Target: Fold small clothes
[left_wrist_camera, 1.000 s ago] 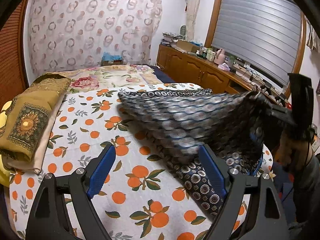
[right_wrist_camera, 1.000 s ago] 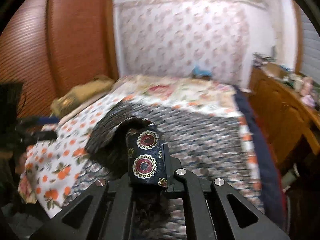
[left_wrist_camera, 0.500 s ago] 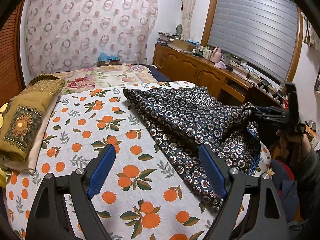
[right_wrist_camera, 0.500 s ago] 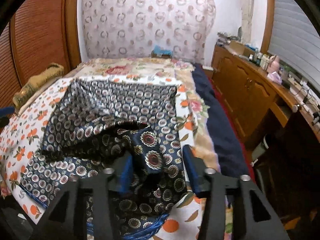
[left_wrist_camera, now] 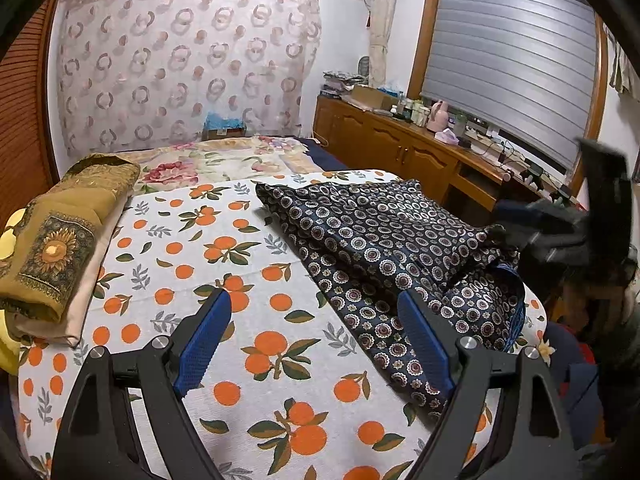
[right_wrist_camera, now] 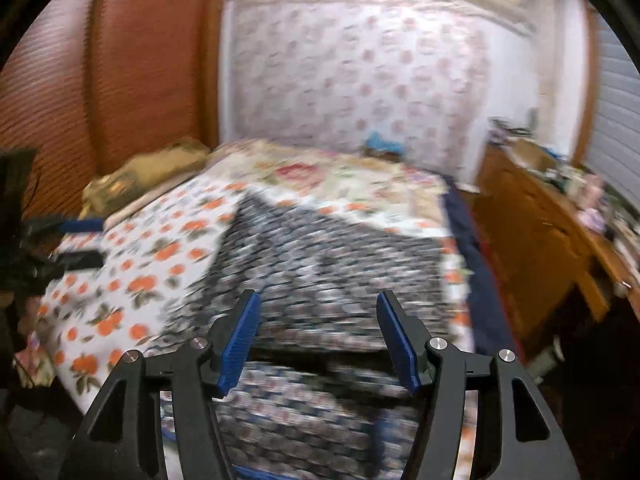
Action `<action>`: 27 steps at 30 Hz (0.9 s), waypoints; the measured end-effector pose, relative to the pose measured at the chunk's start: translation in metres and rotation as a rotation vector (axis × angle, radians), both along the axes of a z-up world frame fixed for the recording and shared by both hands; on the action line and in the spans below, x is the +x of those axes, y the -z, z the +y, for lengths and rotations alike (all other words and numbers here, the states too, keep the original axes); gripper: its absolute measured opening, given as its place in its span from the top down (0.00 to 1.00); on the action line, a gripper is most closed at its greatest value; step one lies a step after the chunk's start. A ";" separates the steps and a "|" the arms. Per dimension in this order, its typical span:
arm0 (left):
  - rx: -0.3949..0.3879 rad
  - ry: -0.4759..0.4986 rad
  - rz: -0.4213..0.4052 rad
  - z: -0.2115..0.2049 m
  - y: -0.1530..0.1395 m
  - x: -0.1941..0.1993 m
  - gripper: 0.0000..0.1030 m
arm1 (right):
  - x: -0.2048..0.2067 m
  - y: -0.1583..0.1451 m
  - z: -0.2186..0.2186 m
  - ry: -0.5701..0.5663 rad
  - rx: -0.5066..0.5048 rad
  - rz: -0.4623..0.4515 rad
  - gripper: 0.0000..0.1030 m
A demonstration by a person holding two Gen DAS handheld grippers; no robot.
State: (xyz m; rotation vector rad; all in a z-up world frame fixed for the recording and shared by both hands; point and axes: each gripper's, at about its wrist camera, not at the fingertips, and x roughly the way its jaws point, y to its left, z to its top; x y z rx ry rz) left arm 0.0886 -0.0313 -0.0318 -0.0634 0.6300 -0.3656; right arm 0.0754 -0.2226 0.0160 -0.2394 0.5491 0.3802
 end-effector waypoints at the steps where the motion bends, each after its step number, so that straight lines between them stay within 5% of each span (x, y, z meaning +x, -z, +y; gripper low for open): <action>1: 0.000 0.000 0.000 0.001 0.000 0.000 0.17 | 0.004 0.008 0.010 -0.027 -0.007 0.023 0.39; 13: -0.003 0.004 0.021 0.001 0.008 0.000 0.17 | 0.055 0.062 0.074 -0.187 -0.114 0.190 0.40; 15: -0.003 0.005 0.023 0.000 0.008 0.000 0.17 | 0.060 0.064 0.076 -0.182 -0.148 0.197 0.46; 17: -0.003 0.006 0.024 -0.001 0.008 0.000 0.17 | 0.064 0.069 0.078 -0.187 -0.167 0.203 0.71; 20: -0.002 0.008 0.024 -0.002 0.008 0.000 0.17 | 0.071 0.073 0.074 -0.192 -0.159 0.210 0.95; 27: -0.003 0.005 0.026 -0.002 0.009 0.000 0.17 | 0.083 0.026 0.042 -0.140 -0.083 0.104 0.96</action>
